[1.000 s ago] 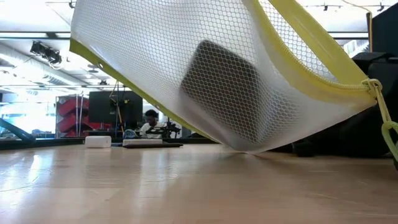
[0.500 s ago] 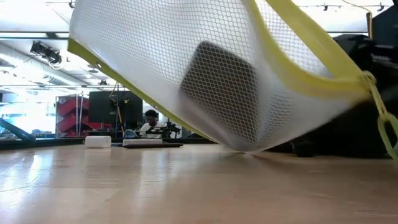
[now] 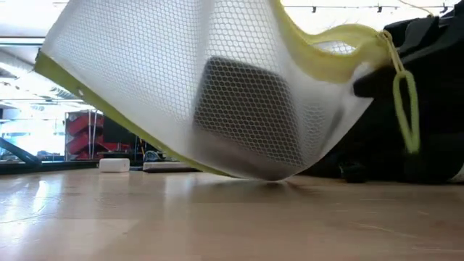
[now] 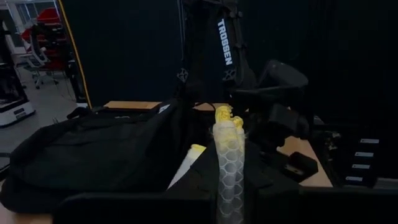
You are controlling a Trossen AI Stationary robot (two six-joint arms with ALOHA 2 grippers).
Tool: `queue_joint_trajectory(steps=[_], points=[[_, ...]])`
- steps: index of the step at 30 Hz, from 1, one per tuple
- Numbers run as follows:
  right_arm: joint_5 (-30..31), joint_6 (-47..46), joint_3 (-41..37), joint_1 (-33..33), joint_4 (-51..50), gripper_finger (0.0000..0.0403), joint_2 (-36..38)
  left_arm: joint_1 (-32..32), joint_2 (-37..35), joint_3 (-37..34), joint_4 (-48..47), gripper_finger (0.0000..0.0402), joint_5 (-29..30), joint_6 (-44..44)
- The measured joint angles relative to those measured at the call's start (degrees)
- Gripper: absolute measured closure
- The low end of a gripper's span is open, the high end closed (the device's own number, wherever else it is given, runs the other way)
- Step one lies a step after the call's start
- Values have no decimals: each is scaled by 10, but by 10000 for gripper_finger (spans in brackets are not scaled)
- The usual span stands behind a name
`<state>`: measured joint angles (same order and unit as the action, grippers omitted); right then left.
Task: Unpack backpack
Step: Put the bottom black pen into the white zip bag
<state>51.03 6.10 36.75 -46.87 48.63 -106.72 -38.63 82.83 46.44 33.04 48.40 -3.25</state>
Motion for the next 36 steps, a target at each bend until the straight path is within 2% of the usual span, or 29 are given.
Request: queue_joint_trajectory(steps=[4,7,11,20,26,32,36], points=[[19,-4,0,-3,52,401,0,0,0,0,0,402,2,0],[41,4,0,-9,86,402,16,0,0,0,-2,402,28,0],[57,15,0,-19,90,403,59,0,0,0,-10,402,57,0],[80,74,0,-34,89,403,182,0,0,-5,-22,402,61,-5],[79,41,1,-25,17,403,208,0,0,-62,-12,402,77,-63],[73,-88,1,-8,-133,403,208,-5,0,-154,100,402,77,-77],[61,-132,1,-2,-189,403,208,-5,0,-196,136,402,74,-92]])
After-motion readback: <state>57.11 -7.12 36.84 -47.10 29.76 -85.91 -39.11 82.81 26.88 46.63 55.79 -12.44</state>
